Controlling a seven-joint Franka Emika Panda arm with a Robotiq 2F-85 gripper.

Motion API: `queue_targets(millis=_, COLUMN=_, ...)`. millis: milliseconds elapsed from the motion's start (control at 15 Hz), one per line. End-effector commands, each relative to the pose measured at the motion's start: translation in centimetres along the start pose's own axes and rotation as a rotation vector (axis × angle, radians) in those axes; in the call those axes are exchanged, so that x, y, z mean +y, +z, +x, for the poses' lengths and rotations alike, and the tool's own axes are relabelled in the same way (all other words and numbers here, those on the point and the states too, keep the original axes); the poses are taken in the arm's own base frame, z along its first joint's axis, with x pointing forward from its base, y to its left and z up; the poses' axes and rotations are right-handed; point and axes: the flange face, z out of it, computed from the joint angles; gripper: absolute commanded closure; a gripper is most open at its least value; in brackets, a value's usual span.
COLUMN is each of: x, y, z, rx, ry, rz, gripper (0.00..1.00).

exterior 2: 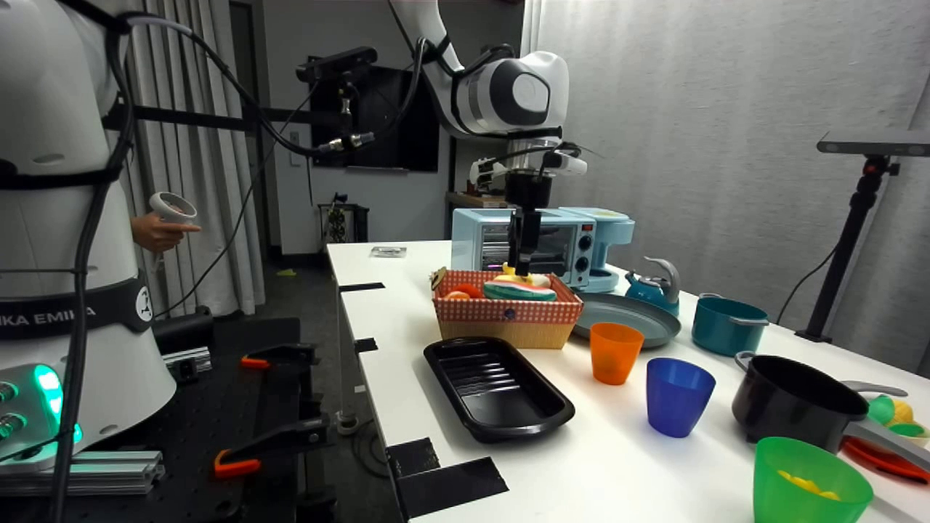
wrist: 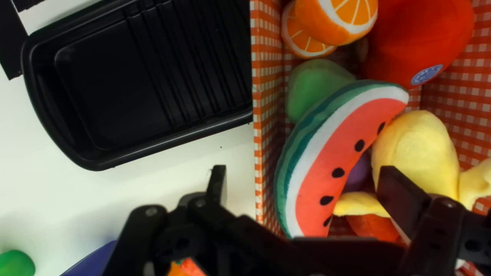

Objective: Remove the watermelon plushie from the box and put them on the tray,then put two of them back

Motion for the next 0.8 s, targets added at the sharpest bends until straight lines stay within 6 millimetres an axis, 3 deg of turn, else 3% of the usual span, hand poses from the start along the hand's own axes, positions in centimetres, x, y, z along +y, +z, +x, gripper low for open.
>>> queue_targets(millis=0, x=-1.0, y=0.7, z=0.4, rx=-0.007, ry=0.030, rz=-0.007, gripper=0.00)
queue_targets(millis=467, x=-1.5, y=2.1, z=0.6, rx=-0.025, ry=0.019, rz=-0.031, gripper=0.00)
queue_targets(millis=733, x=-3.9, y=2.1, z=0.6, rx=-0.019, ry=-0.016, rz=-0.039, gripper=0.00)
